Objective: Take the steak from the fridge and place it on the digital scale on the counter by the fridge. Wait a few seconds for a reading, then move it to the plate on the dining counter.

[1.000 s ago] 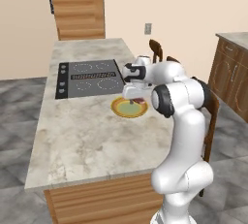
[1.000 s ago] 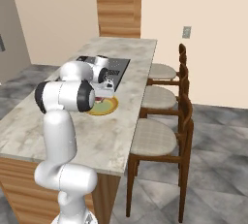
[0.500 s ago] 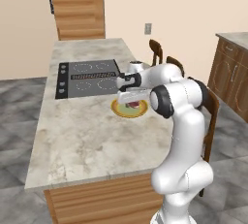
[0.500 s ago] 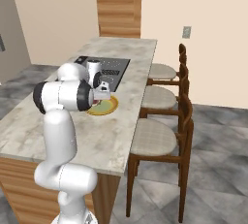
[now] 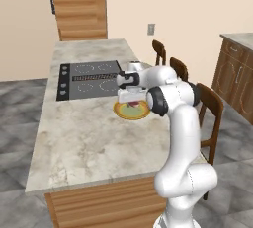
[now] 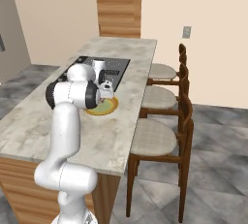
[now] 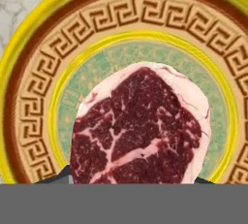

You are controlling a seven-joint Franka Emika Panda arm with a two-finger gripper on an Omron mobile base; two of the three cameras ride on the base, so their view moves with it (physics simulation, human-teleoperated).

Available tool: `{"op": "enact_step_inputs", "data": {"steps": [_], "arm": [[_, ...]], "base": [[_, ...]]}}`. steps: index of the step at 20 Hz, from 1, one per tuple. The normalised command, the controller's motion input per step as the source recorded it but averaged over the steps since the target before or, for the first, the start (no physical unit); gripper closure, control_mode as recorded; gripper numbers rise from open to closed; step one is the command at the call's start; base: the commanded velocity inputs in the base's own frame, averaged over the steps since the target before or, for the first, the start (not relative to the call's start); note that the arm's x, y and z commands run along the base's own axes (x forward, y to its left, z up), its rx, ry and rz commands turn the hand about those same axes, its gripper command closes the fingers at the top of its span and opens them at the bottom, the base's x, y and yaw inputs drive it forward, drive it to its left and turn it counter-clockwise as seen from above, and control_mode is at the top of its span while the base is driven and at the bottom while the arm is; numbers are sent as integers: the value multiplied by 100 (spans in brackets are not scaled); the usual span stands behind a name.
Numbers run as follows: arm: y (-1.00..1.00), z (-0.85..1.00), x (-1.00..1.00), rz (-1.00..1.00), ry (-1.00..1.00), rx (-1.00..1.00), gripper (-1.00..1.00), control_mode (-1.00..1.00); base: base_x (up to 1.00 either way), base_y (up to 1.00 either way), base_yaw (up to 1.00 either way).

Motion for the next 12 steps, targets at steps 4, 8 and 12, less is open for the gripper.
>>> {"op": "enact_step_inputs", "data": {"steps": [4, 8, 12], "arm": [[-3, -32, 15, -2, 15, 0, 100, -100], [-4, -34, -4, 0, 14, 0, 100, -100], [-2, -4, 0, 0, 6, 0, 100, -100]], "base": [[0, 0, 0], [0, 0, 0], [0, 0, 0]]}}
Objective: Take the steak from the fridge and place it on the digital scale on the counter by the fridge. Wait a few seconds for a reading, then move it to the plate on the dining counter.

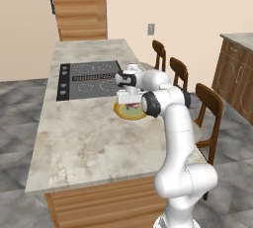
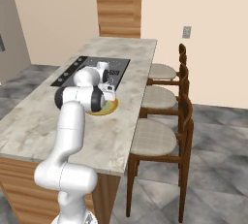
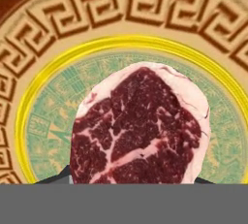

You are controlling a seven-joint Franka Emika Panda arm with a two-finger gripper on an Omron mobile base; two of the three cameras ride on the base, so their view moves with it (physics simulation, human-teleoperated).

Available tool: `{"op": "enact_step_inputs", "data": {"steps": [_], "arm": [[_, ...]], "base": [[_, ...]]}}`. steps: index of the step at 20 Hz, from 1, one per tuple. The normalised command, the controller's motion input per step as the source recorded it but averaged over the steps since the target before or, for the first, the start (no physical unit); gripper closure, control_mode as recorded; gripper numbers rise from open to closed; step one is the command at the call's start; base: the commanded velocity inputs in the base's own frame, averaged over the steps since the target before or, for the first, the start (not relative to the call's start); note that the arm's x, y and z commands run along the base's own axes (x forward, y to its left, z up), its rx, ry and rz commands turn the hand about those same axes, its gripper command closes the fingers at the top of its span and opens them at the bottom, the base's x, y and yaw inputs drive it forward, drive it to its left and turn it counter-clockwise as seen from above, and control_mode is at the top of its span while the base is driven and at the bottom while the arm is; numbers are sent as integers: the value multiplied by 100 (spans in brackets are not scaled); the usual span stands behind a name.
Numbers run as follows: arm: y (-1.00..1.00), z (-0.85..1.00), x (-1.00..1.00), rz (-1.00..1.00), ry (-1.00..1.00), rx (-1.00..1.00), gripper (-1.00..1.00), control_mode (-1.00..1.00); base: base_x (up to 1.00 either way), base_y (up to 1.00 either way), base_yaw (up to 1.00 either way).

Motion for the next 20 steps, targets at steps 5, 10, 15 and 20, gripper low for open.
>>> {"op": "enact_step_inputs", "data": {"steps": [5, 10, 15, 20], "arm": [[0, 0, 0, 0, 5, 0, -100, -100], [0, 0, 0, 0, 4, -1, -100, -100], [0, 0, 0, 0, 0, 0, -100, -100], [-5, 40, -29, 0, 0, 0, -100, -100]], "base": [[0, 0, 0], [0, 0, 0], [0, 0, 0], [0, 0, 0]]}}
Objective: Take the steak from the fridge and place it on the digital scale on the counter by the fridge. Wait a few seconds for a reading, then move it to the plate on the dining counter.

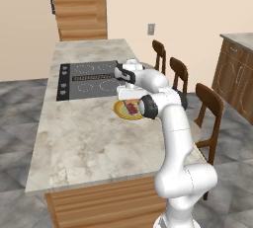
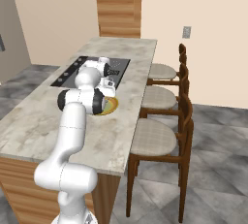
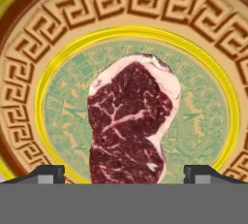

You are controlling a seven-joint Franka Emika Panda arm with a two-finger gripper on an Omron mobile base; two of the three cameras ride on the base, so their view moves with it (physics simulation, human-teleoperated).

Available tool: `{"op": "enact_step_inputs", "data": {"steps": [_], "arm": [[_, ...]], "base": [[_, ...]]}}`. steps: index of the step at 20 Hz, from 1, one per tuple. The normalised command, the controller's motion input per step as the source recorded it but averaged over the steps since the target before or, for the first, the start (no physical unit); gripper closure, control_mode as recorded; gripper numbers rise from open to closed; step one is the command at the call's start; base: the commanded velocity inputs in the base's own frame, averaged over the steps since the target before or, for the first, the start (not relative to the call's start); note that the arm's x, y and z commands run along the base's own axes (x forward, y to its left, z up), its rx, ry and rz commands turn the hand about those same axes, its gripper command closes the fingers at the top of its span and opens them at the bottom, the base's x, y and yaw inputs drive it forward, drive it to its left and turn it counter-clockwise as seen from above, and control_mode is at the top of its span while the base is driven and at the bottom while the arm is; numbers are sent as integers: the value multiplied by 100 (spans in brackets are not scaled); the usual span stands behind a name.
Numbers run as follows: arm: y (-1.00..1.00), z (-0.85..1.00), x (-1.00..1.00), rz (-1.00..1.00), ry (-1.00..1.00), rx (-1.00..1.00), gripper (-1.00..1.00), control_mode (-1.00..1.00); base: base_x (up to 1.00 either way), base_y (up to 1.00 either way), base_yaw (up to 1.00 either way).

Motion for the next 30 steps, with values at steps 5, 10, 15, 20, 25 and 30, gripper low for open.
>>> {"op": "enact_step_inputs", "data": {"steps": [5, 10, 15, 20, 25, 30], "arm": [[-48, 52, -95, 1, -3, 0, -100, -100], [-67, 15, -100, 5, -21, 2, -100, -100], [-23, 80, -100, 4, -31, 7, -100, -100], [-41, 65, -100, 3, -45, 11, -100, -100], [-29, 62, -100, 8, -43, 7, -100, -100], [-5, 82, -100, 7, -32, 0, -100, -100]], "base": [[0, 0, 0], [0, 0, 0], [0, 0, 0], [0, 0, 0], [0, 0, 0], [0, 0, 0]]}}
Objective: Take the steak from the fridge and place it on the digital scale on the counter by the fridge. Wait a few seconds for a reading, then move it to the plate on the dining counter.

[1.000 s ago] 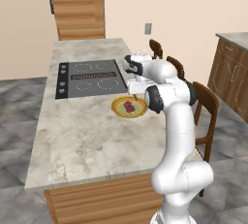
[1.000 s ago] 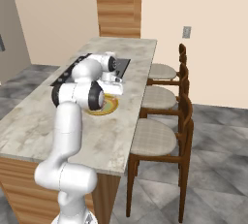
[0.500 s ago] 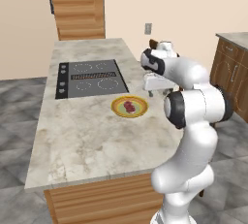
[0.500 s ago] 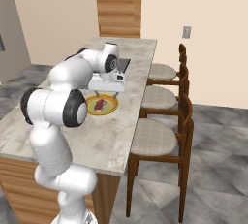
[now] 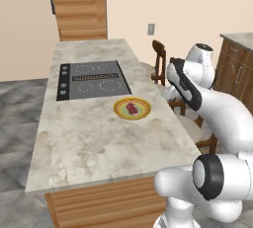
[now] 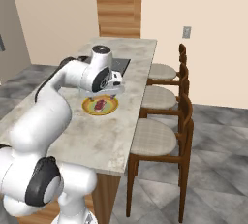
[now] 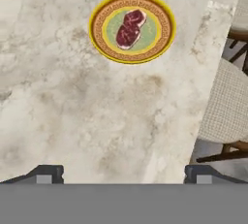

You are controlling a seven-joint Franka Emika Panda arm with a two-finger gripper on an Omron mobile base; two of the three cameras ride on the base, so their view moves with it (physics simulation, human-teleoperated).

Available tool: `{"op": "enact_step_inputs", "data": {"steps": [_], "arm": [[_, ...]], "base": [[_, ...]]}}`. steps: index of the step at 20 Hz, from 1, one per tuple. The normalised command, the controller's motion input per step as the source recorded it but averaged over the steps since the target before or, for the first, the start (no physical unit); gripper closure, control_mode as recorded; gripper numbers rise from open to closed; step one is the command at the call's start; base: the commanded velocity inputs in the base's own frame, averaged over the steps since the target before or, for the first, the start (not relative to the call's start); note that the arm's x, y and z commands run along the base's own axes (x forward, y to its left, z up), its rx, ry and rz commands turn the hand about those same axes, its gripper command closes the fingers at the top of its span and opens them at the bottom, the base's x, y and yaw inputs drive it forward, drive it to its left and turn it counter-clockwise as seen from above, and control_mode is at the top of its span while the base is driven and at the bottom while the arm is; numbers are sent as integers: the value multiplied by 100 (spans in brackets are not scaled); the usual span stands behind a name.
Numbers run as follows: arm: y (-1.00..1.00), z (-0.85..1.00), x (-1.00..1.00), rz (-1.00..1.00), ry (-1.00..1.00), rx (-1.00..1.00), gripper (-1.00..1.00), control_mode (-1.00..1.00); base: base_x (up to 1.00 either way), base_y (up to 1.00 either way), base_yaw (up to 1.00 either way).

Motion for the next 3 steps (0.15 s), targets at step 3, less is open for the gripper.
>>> {"op": "enact_step_inputs", "data": {"steps": [3], "arm": [[0, 76, -100, 7, -26, 0, -100, -100]], "base": [[0, 0, 0]]}}
